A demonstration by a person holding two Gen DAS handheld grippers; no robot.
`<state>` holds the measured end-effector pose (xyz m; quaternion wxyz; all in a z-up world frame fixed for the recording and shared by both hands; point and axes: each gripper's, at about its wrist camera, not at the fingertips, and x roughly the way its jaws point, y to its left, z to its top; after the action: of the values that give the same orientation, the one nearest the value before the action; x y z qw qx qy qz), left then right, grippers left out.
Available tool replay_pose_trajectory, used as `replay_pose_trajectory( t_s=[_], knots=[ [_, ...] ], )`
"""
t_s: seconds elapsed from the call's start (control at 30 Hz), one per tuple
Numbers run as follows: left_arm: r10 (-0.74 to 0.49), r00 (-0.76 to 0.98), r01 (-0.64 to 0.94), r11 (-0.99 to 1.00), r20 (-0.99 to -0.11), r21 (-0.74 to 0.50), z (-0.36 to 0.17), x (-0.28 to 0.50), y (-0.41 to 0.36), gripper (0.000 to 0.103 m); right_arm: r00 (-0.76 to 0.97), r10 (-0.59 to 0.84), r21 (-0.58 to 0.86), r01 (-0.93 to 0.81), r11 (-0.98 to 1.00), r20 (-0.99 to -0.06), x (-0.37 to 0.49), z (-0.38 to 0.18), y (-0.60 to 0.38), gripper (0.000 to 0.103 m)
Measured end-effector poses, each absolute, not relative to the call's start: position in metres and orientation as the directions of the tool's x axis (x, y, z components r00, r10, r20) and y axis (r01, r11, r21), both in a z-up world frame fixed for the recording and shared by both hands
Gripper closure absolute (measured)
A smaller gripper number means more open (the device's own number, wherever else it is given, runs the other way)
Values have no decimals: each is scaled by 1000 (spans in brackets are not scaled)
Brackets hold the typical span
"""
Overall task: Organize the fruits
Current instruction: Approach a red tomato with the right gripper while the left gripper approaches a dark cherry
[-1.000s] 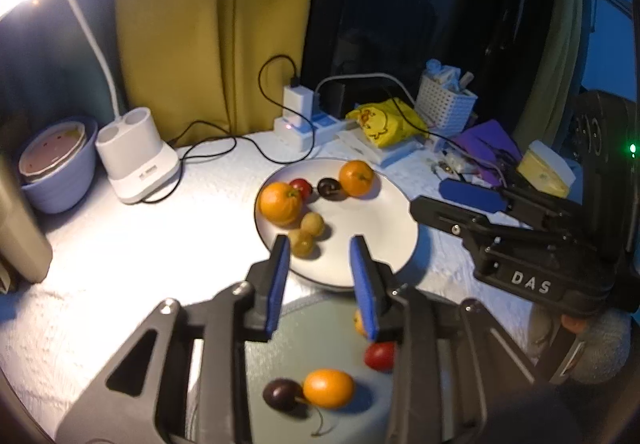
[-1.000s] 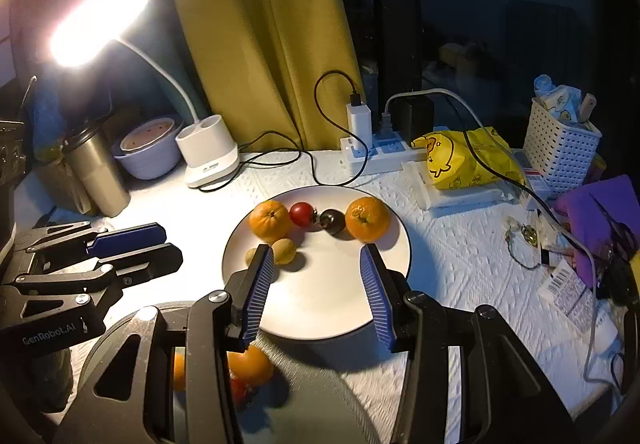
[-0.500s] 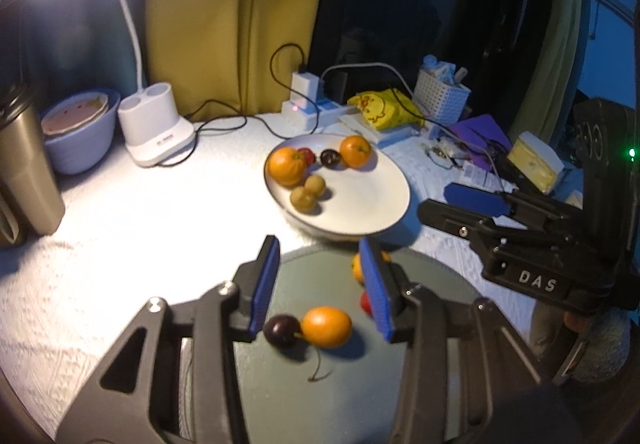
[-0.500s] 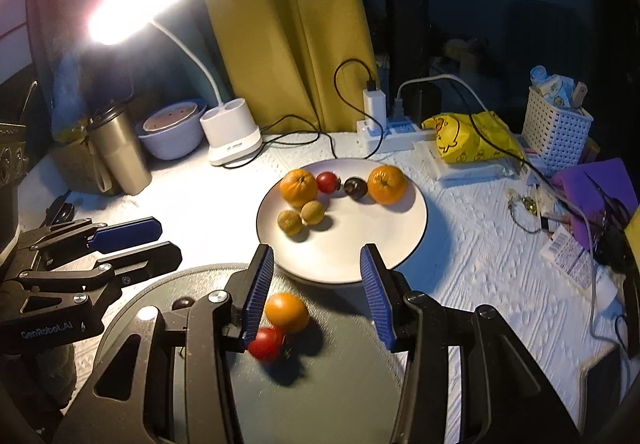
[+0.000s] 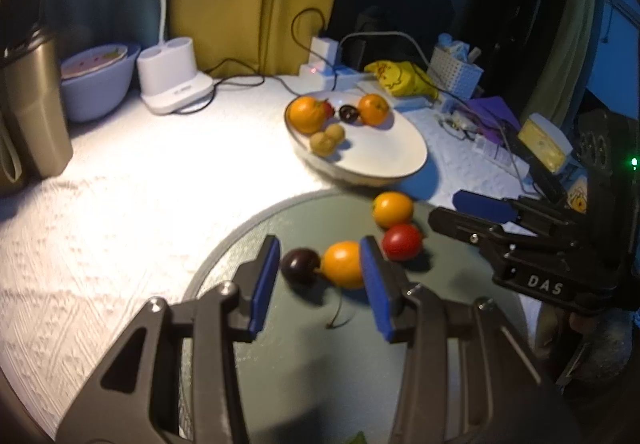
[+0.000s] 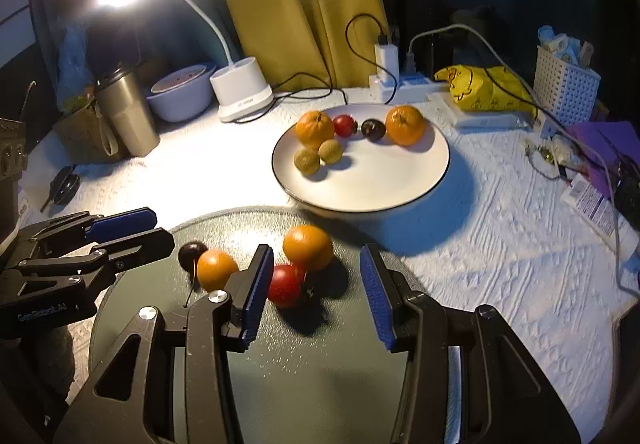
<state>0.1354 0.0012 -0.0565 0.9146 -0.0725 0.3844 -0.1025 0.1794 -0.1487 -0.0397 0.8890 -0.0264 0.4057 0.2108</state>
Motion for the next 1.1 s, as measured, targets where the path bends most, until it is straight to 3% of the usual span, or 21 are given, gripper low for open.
replay_pose_trajectory(
  t_s=[0.63,1.1],
  knots=[
    [-206,637,72,975,-743,-209,-81,144,18,60,509,378,160,-419,894,-773,178,-66,-136,55],
    [-205,595,156,978,-777,-138,-91,148,7,60,488,377,169,-418,893,-787,185,-77,-130,55]
  ],
)
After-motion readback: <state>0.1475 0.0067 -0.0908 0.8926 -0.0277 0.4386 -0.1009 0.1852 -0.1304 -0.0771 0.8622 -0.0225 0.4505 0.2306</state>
